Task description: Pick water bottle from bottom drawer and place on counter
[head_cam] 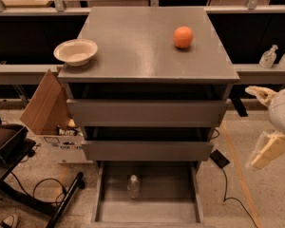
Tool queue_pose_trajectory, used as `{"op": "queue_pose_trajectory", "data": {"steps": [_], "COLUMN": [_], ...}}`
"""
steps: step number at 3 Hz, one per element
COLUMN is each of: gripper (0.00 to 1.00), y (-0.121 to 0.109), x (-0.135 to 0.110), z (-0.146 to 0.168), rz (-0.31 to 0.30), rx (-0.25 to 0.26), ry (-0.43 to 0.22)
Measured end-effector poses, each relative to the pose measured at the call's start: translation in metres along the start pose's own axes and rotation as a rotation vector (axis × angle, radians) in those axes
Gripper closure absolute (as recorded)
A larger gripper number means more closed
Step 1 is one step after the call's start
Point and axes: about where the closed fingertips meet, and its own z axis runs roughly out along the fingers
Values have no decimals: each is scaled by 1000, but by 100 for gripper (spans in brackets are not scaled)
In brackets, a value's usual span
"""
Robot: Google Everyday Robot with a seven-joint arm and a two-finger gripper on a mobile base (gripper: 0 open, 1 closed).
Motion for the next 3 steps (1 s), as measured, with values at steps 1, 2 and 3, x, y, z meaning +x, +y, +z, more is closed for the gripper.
{"op": "queue_pose_trajectory", "data": {"steps": [1,2,3], "gripper": [0,0,0], "y": [20,20,32], "x": [34,34,41], "z": [47,47,83], "rz": [39,39,56], "rx": [-48,-48,-73], "ry": [-49,-49,-92]}}
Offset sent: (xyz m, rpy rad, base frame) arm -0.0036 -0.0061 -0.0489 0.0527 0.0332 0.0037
